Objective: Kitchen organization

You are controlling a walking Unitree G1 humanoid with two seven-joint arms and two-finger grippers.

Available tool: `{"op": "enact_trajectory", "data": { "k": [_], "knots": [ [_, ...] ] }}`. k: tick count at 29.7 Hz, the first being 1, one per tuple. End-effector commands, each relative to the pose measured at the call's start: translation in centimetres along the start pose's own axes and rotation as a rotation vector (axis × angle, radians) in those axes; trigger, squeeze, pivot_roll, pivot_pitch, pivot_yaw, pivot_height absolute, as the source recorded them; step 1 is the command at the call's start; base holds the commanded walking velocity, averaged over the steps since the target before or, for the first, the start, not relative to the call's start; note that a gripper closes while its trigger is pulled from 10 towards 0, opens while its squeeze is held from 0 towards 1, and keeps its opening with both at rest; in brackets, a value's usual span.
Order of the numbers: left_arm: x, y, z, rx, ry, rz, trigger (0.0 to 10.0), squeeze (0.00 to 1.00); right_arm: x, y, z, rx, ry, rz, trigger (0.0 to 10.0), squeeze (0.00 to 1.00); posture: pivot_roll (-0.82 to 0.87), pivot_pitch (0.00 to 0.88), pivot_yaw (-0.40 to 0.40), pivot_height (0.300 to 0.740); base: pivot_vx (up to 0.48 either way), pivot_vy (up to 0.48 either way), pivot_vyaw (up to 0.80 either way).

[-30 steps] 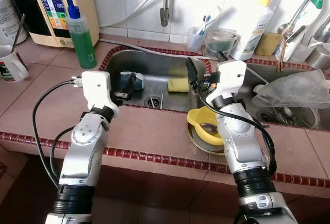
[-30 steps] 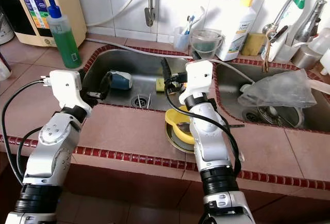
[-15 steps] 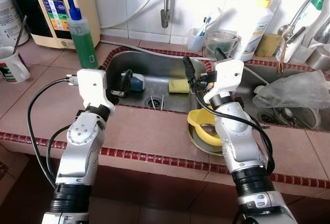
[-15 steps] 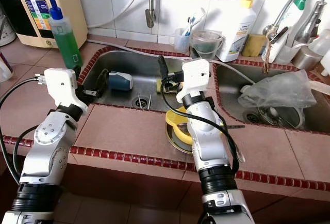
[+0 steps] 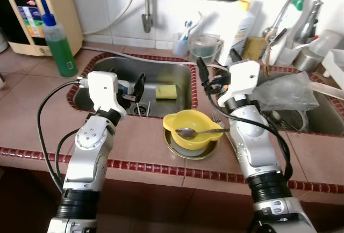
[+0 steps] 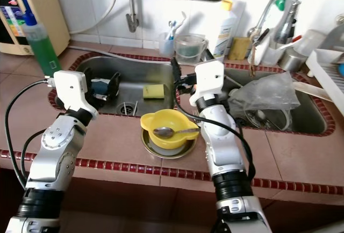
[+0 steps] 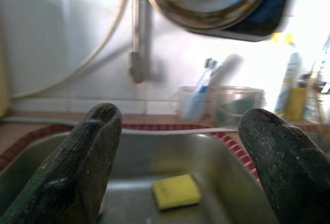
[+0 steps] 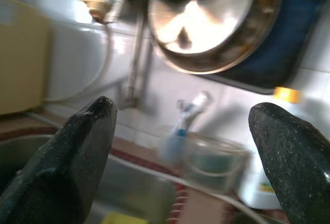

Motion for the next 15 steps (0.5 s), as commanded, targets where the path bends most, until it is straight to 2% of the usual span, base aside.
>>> {"op": "enact_trajectory", "data": {
  "k": [1, 9, 13, 15],
  "knots": [
    [-0.15, 0.08, 0.16, 0.006, -0.004, 0.005, 10.0, 0.0, -0.36, 0.35, 0.34, 0.012, -0.002, 0.011, 10.0, 0.0, -0.05, 0.0, -0.019, 0.74, 0.0, -0.48, 0.0],
    [-0.1, 0.25, 0.33, 0.012, -0.001, 0.004, 10.0, 0.0, -0.62, 0.46, 0.27, 0.01, 0.0, 0.022, 10.0, 0.0, -0.04, 0.0, -0.028, 0.74, 0.0, -0.476, 0.0],
    [0.02, 0.14, 0.44, 0.027, -0.057, 0.011, 10.0, 0.0, -0.85, 0.45, 0.32, 0.012, 0.001, 0.032, 10.0, 0.0, -0.04, 0.0, -0.03, 0.74, 0.0, 0.0, 0.0],
    [-0.02, 0.1, 0.45, 0.025, -0.053, 0.014, 10.0, 0.0, -1.03, 0.41, 0.24, 0.007, 0.007, 0.042, 10.0, 0.0, -0.04, 0.0, -0.032, 0.74, 0.0, 0.0, 0.0]
  ]
}}
Point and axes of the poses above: a point about 5 cm out from each wrist's last joint towards the gripper, its own y axis pointing out of the wrist towards the gripper, its own z axis along the axis of the wrist's last joint, x = y × z, the point moved 6 cm from there along y, pointing out of the wrist towards the gripper, and after that the axes turned 12 degrees about y, right-handed, at the moved point
